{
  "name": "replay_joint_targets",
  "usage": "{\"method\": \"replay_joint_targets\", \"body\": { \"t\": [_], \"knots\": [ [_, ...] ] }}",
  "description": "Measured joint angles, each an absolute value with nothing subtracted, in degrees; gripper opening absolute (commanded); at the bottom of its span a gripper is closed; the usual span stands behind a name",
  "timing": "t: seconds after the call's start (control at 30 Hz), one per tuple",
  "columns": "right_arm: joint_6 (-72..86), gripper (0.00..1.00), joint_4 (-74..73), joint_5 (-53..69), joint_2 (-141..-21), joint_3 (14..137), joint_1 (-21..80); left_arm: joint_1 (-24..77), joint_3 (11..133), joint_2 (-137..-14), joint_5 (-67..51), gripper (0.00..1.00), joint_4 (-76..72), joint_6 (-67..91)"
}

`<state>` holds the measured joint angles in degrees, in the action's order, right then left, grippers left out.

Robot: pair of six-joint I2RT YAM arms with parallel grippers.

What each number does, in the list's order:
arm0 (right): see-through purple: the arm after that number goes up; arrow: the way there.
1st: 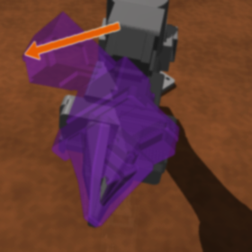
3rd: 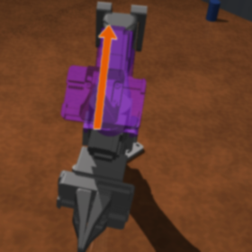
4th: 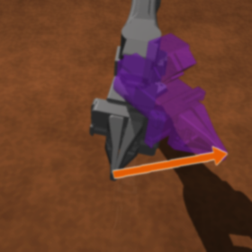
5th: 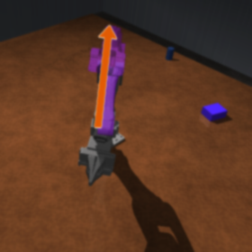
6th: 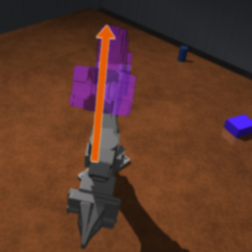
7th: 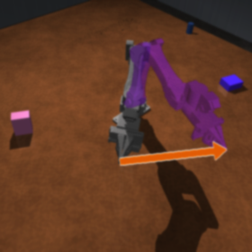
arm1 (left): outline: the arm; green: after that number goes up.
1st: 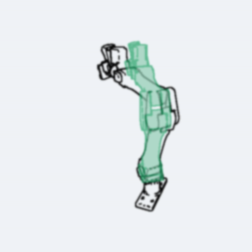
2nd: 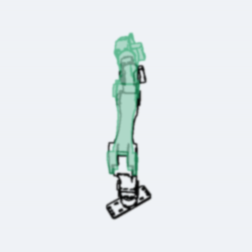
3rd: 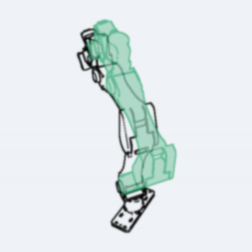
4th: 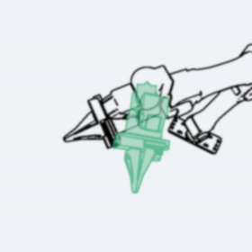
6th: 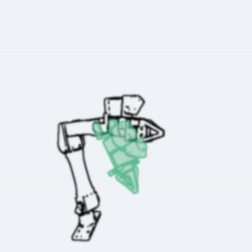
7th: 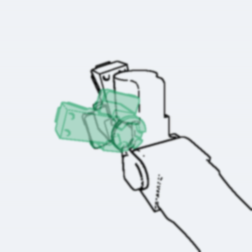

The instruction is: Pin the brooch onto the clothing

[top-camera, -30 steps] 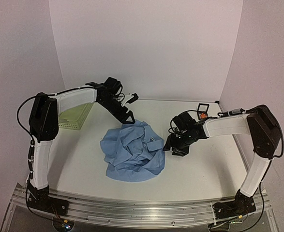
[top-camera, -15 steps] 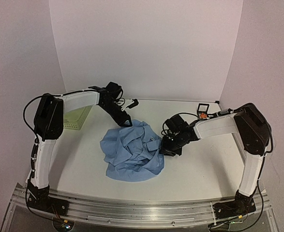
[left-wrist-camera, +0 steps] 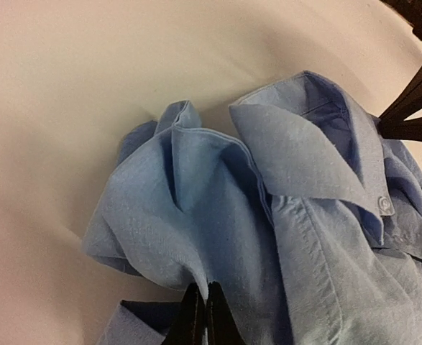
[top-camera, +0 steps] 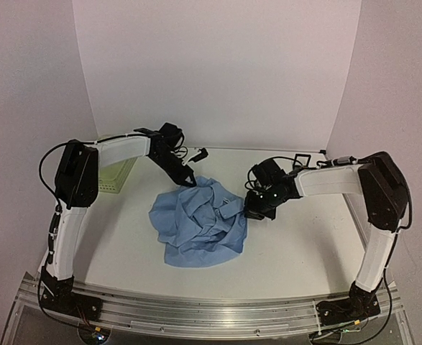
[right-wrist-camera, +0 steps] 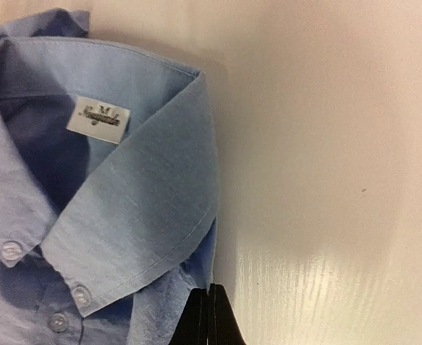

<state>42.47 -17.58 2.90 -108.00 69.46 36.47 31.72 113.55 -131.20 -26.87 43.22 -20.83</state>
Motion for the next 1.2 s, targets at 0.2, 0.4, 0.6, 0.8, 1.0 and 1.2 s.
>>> {"method": "replay_joint_targets", "body": {
  "t": [0.2, 0.4, 0.6, 0.8, 1.0, 1.2],
  "knots": [
    [37.8, 0.00, -21.0, -1.8, -101.6, 75.2, 34.2, 30.3, 113.9, -127.6, -25.5, 0.00, 40.4, -19.3],
    [30.5, 0.00, -24.2, -6.5, -96.2, 84.5, 33.5, 28.7, 110.3, -115.4, -22.3, 0.00, 34.7, -22.7],
    [22.7, 0.00, -26.9, -9.6, -96.1, 100.4, 33.6, 28.8, 110.5, -105.6, -18.9, 0.00, 27.2, -25.9],
    [16.7, 0.00, -28.8, -10.5, -96.8, 122.4, 33.6, 28.9, 111.8, -101.3, -15.1, 0.00, 20.4, -27.1],
    [15.1, 0.00, -27.7, -6.9, -96.6, 137.6, 34.3, 29.0, 111.9, -95.0, -14.9, 0.00, 20.6, -23.9],
    [16.3, 0.00, -26.1, -2.0, -94.7, 138.7, 41.9, 31.3, 110.6, -82.5, -19.2, 0.00, 25.1, -15.6]
  ]
}}
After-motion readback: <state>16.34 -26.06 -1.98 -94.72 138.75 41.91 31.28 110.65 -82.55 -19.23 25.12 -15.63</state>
